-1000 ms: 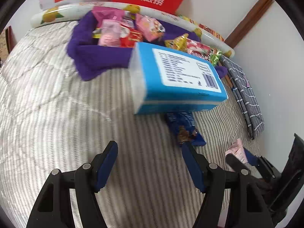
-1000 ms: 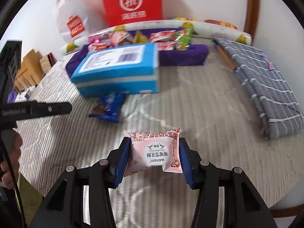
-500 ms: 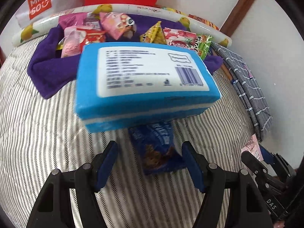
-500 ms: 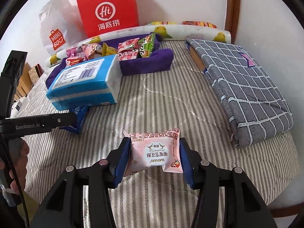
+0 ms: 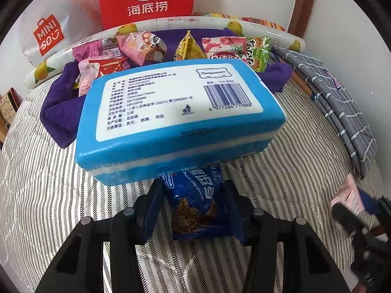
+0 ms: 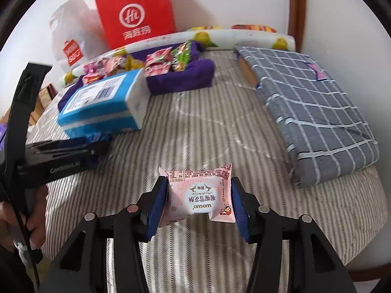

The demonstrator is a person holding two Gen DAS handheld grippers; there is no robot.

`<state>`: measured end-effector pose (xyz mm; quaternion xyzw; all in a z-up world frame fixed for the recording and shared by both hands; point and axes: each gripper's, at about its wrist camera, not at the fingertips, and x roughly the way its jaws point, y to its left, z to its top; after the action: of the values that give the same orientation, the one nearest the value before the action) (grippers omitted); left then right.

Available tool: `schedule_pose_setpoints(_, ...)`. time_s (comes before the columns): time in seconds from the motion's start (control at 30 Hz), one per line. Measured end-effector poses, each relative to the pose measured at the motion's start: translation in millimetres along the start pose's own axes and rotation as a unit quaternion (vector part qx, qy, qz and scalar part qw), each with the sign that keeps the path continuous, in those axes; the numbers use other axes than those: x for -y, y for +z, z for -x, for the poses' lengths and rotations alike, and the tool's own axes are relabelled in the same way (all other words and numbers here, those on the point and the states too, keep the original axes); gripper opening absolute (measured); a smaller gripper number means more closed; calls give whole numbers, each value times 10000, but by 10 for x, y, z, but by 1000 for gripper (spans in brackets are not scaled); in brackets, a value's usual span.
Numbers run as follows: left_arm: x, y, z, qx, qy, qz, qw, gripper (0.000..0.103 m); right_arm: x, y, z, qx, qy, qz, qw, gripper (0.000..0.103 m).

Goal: Organize snacks
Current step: 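Grasp the pink cake packet with the right tool while the left tool grasps the blue snack bag, then carry the pink packet with the right tool while the left tool carries the blue bag toward the towel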

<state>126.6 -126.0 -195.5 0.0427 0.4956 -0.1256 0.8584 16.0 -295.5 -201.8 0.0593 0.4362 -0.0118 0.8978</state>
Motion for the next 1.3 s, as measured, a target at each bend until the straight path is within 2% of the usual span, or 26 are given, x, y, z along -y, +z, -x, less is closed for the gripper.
schedule_pose_setpoints(0.23,-131,-24,47,-176,-308,320,9989,43,-197,-87,-60,-142,178,155,9996,51)
schedule_pose_setpoints(0.4,-183,-97,127,-199,-389,360,9984,42,-294,-99,-24,-140,239,215,9994,51)
schedule_pose_setpoints(0.77,-358,-161,476,-9,-652,360,9972,42,-464,43,192,69,375,260,9989,51)
schedule_pose_setpoints(1.3,-598,25,899,378,-871,355,9948,43,-837,452,503,398,462,383,9974,51)
